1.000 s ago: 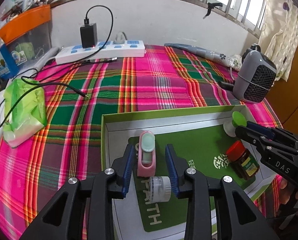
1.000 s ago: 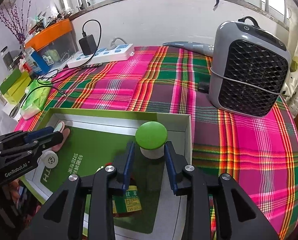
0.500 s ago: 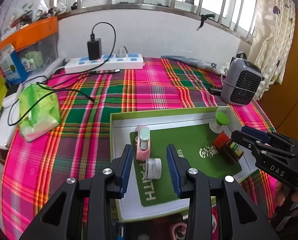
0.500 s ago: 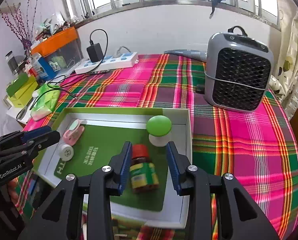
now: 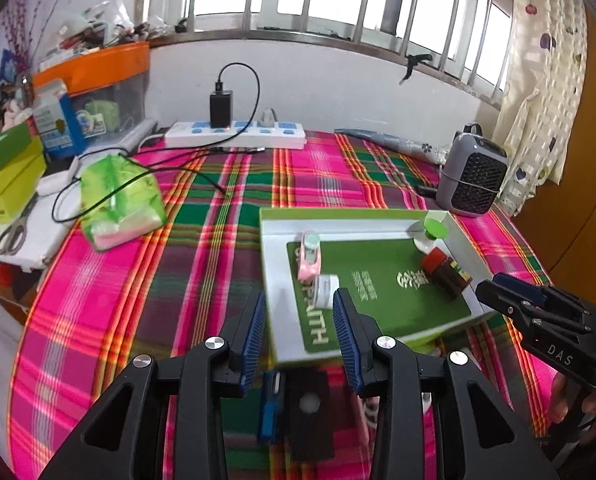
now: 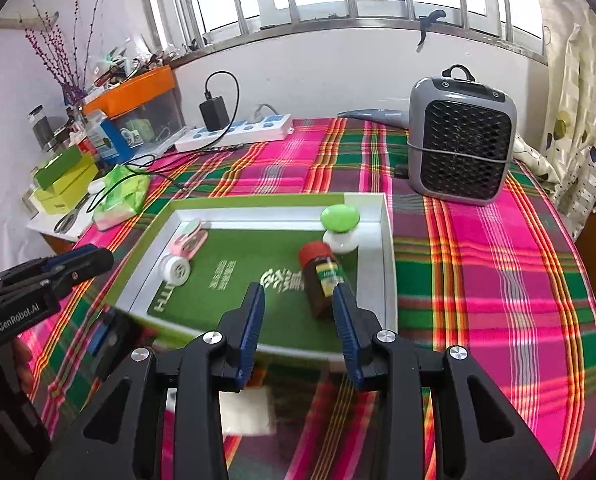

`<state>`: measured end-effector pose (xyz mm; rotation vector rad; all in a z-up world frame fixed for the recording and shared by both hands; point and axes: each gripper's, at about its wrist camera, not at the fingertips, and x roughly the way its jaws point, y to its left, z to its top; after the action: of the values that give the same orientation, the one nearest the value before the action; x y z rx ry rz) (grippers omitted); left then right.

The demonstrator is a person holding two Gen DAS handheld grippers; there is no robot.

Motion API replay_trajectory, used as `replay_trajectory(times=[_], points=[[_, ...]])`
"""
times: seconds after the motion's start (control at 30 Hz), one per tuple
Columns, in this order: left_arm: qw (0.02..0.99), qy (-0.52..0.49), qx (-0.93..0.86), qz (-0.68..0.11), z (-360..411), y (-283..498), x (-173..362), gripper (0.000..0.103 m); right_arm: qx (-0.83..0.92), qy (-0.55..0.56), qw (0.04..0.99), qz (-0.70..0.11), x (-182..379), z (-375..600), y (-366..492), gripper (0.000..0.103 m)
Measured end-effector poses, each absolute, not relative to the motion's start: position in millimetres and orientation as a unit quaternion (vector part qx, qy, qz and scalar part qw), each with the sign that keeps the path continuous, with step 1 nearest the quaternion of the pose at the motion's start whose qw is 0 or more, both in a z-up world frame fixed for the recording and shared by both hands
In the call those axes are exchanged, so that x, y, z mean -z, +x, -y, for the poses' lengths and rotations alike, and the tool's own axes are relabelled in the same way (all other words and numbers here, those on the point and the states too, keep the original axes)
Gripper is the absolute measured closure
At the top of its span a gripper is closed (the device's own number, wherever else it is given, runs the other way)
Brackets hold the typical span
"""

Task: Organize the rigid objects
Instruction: 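Move both tools back out of the tray toward the objects beside it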

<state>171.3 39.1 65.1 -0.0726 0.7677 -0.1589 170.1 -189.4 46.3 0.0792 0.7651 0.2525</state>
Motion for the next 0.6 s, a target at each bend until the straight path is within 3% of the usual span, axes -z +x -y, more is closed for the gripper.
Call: replay_trajectory(times=[0.6], points=[[0.915,-0.068,0.049,-0.395,-75,135,-45,0.069,-0.126,0.053,0.918,-0.373,-37,175,131,0.066]])
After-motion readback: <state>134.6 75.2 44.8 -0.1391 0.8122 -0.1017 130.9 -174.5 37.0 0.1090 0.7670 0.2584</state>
